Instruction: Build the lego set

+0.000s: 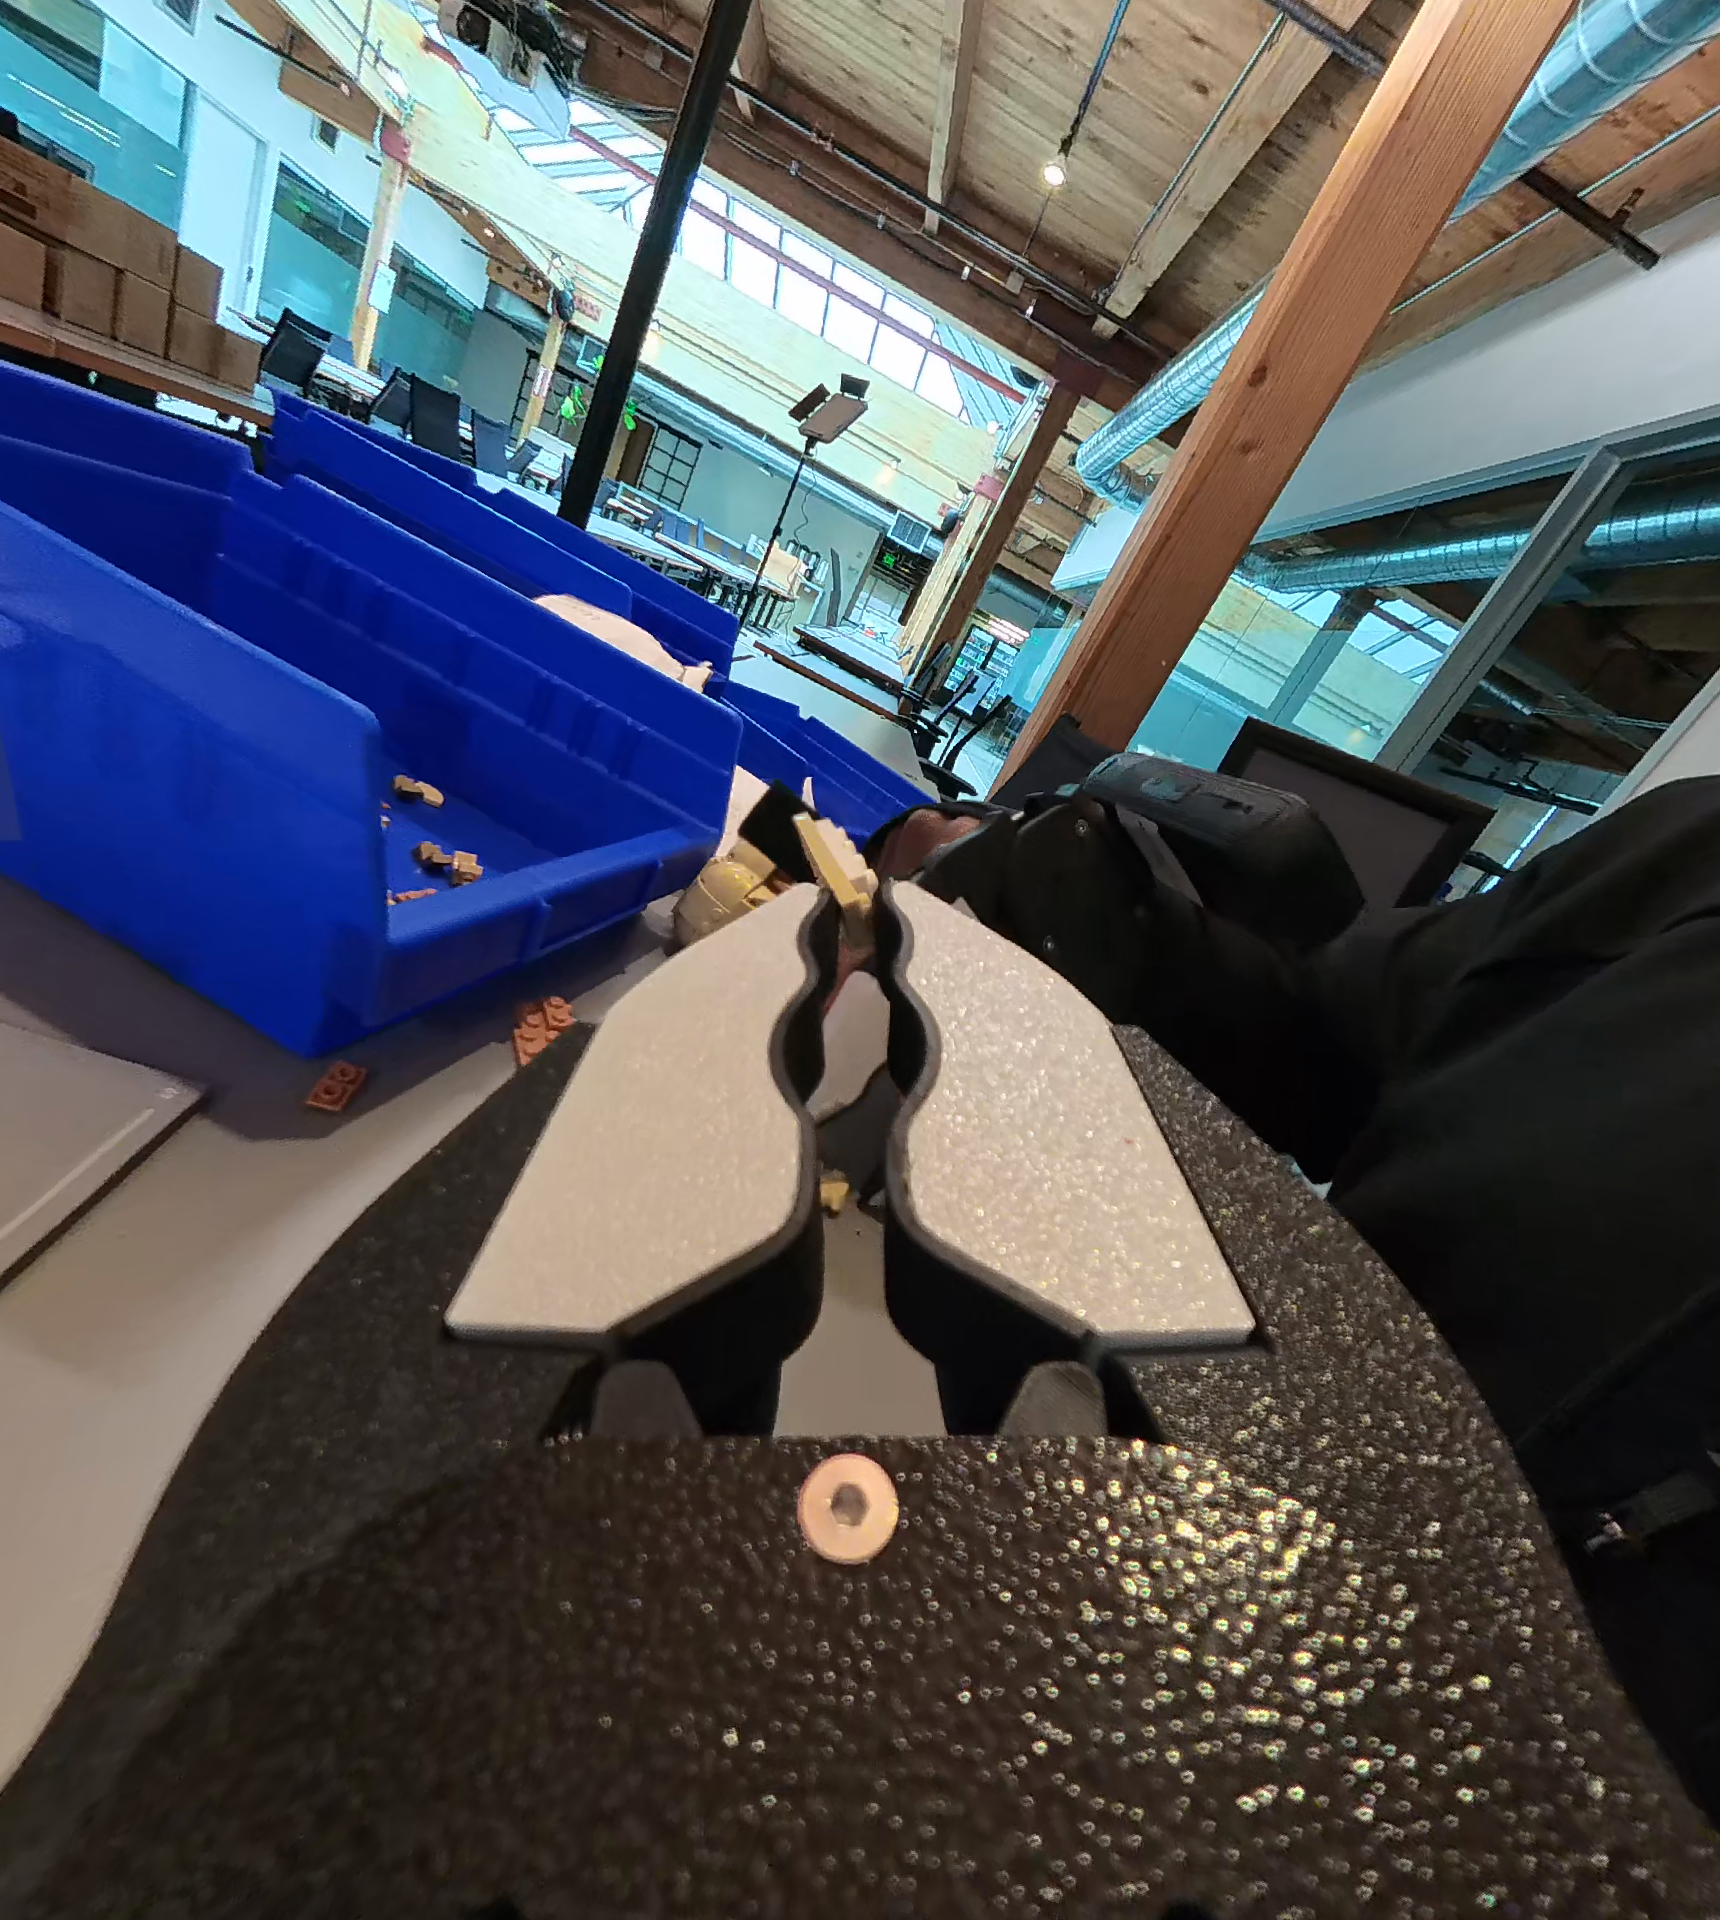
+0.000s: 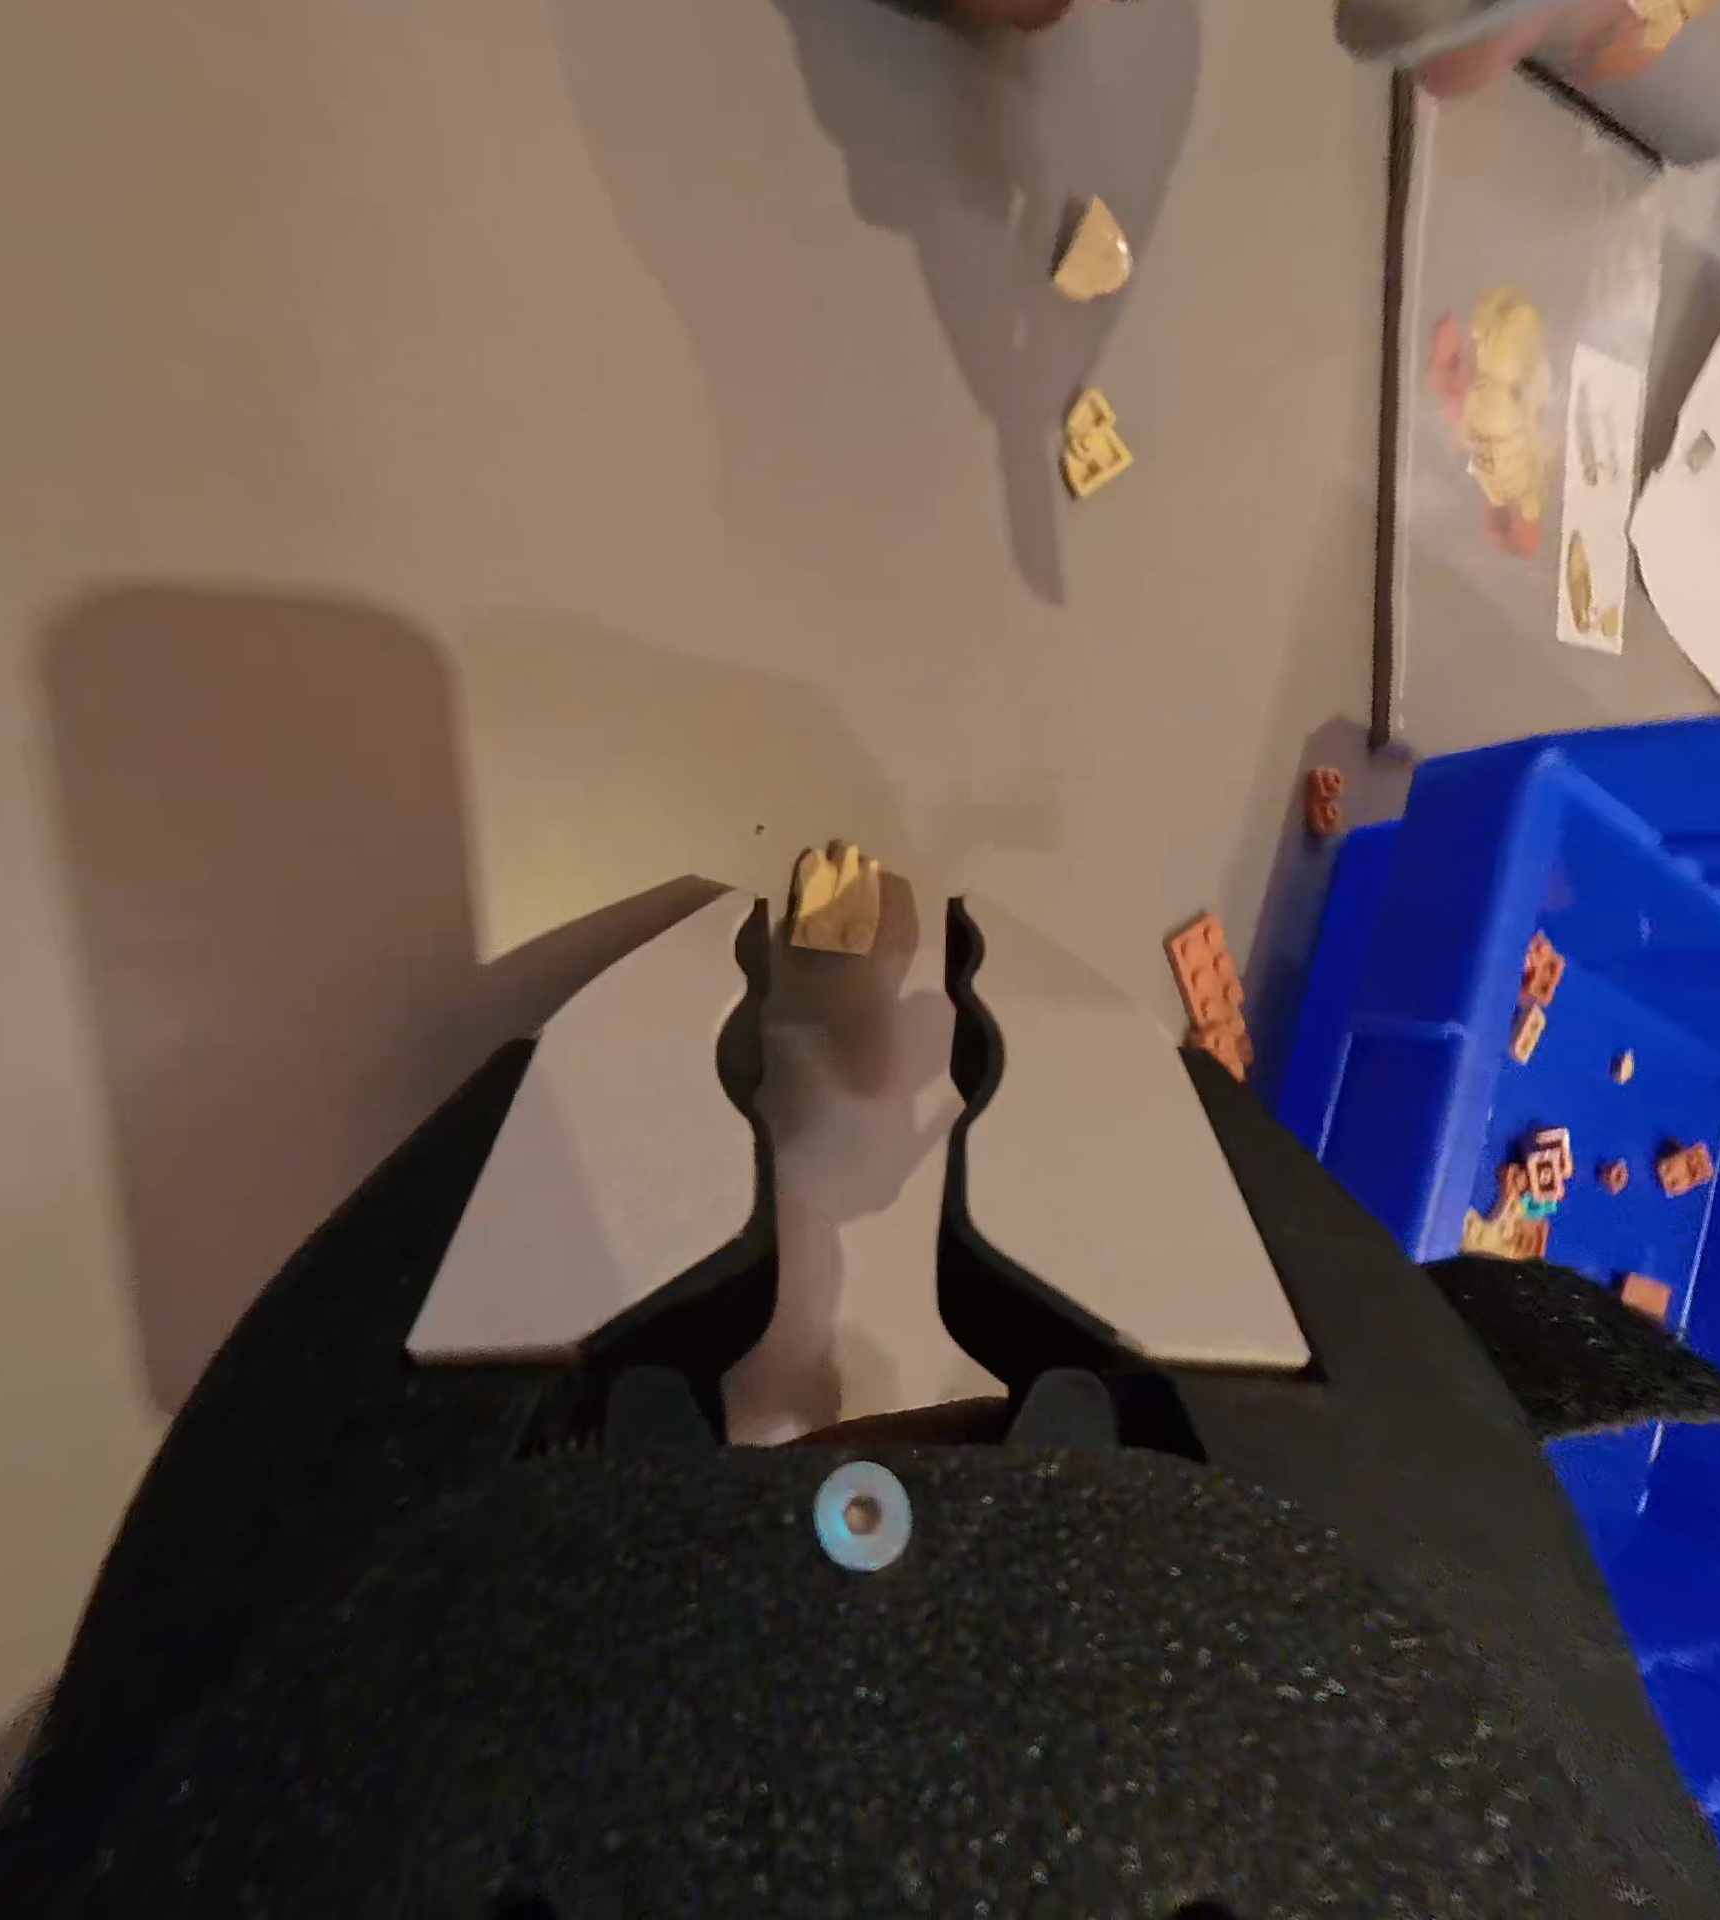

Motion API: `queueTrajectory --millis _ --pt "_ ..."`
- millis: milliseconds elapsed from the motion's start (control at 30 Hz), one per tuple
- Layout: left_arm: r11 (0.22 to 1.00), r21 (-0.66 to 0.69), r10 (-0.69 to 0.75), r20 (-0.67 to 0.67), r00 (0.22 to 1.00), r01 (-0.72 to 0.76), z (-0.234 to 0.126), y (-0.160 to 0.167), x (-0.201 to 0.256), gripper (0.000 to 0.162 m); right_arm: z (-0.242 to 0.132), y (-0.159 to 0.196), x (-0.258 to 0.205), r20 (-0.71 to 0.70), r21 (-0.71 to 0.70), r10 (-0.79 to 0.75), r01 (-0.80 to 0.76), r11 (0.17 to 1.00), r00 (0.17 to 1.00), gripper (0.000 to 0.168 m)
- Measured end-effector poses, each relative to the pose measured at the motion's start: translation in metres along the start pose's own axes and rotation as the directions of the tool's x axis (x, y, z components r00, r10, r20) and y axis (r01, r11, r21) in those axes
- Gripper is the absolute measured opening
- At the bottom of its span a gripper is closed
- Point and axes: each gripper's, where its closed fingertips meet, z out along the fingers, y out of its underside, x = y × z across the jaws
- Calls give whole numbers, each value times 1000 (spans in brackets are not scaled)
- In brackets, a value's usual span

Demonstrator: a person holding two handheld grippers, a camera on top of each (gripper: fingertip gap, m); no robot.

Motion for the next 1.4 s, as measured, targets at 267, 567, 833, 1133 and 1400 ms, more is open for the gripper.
queueTrajectory --millis 267,567,833,1133,1400 --pt "999 5 -34 -21 999 34 2 1 2 6 -1 18 15 -111 -46 145 -151 987 983 32" --pt "1000 8 -30 -9 1000 30 0 0 0 6 -9 9 17 -98 0 227 -228 974 969 33" --pt "999 4 -35 -22 999 35 2 1 3 6 3 20 28 -184 -77 193 -210 975 964 31" --pt "999 14 -33 -12 999 33 0 -2 2 6 -2 17 27 -188 -9 468 -478 879 864 29" --pt "995 -48 89 56 994 -86 1 2 -1 6 6 7 18 -167 48 755 -760 648 634 22"
